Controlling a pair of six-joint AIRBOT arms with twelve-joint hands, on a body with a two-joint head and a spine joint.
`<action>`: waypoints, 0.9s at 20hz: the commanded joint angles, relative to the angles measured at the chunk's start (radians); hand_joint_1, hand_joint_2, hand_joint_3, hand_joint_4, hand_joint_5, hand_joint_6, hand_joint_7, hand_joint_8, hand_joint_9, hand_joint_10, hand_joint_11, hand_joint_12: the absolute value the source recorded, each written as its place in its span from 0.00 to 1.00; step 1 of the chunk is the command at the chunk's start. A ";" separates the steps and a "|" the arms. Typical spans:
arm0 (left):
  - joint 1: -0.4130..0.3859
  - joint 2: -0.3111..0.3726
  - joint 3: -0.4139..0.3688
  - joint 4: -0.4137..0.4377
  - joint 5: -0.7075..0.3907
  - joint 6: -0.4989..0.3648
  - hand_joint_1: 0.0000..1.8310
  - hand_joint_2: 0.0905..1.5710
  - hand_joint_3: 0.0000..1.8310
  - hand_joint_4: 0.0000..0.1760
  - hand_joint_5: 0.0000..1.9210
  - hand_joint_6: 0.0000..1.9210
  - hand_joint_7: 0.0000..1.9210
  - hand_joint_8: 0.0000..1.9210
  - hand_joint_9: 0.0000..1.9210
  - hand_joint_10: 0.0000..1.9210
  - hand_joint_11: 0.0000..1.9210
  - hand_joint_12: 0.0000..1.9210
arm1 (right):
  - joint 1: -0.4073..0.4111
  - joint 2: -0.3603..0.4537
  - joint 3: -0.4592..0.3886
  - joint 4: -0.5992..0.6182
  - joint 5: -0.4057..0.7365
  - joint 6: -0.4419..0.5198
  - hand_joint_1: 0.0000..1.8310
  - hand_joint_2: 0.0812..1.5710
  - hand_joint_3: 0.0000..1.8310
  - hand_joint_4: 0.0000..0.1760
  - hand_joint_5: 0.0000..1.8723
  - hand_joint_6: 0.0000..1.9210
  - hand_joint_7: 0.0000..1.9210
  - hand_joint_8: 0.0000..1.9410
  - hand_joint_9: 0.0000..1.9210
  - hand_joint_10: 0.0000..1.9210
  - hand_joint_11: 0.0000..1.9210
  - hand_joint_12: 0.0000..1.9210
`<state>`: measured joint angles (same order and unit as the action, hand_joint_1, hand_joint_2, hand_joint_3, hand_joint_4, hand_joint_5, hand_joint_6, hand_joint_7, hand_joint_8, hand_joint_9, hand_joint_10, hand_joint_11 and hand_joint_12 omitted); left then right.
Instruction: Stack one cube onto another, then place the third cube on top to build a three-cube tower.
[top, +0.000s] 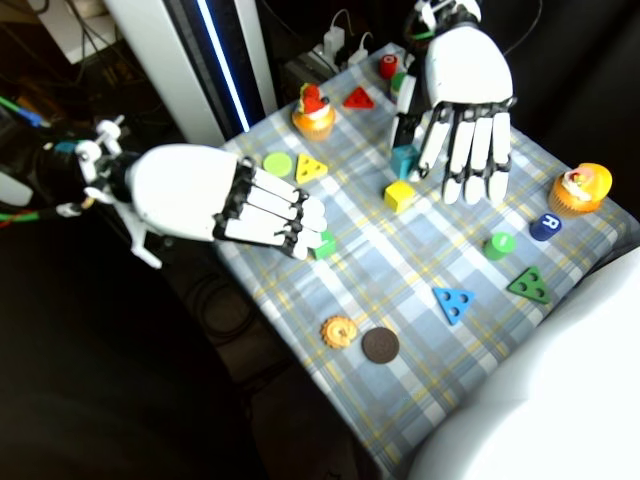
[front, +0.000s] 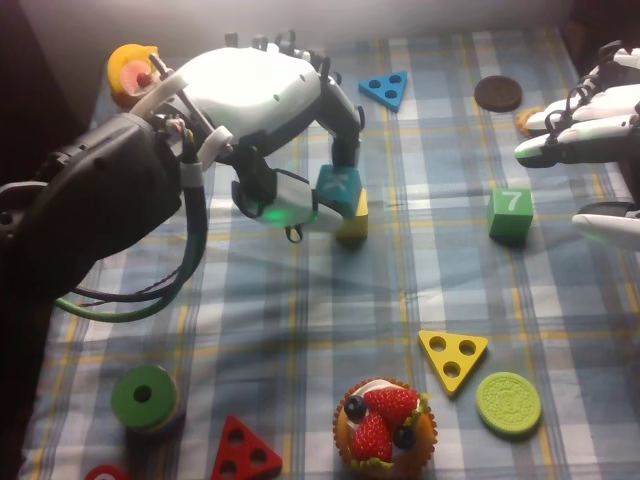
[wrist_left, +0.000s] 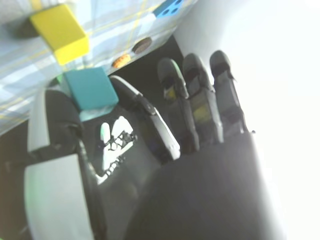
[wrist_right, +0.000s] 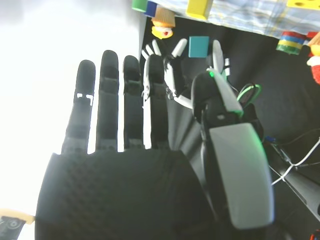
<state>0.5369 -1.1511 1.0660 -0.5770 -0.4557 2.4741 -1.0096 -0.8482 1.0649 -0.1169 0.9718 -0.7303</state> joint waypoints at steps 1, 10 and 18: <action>-0.018 -0.008 0.009 0.019 -0.091 -0.002 0.58 0.65 0.00 1.00 0.57 0.41 0.34 0.00 0.22 0.00 0.11 0.06 | 0.017 -0.002 0.005 0.019 0.115 0.007 0.29 0.83 0.00 0.00 0.31 0.00 0.27 0.00 0.26 0.00 0.00 0.61; -0.033 -0.050 0.064 -0.006 -0.047 -0.002 0.58 0.65 0.00 1.00 0.57 0.41 0.33 0.00 0.21 0.00 0.10 0.09 | 0.018 -0.007 0.009 0.013 0.112 0.012 0.29 0.83 0.00 0.00 0.32 0.00 0.27 0.00 0.27 0.00 0.02 0.61; -0.034 -0.066 0.092 -0.026 -0.010 0.005 0.58 0.65 0.00 1.00 0.57 0.40 0.32 0.00 0.20 0.00 0.08 0.10 | 0.018 -0.008 0.010 0.013 0.111 0.016 0.28 0.83 0.00 0.00 0.31 0.00 0.28 0.00 0.27 0.00 0.01 0.62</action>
<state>0.5159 -1.2129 1.1542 -0.6189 -0.3801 2.4794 -1.0058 -0.8555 1.0729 -0.1253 0.9661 -0.7193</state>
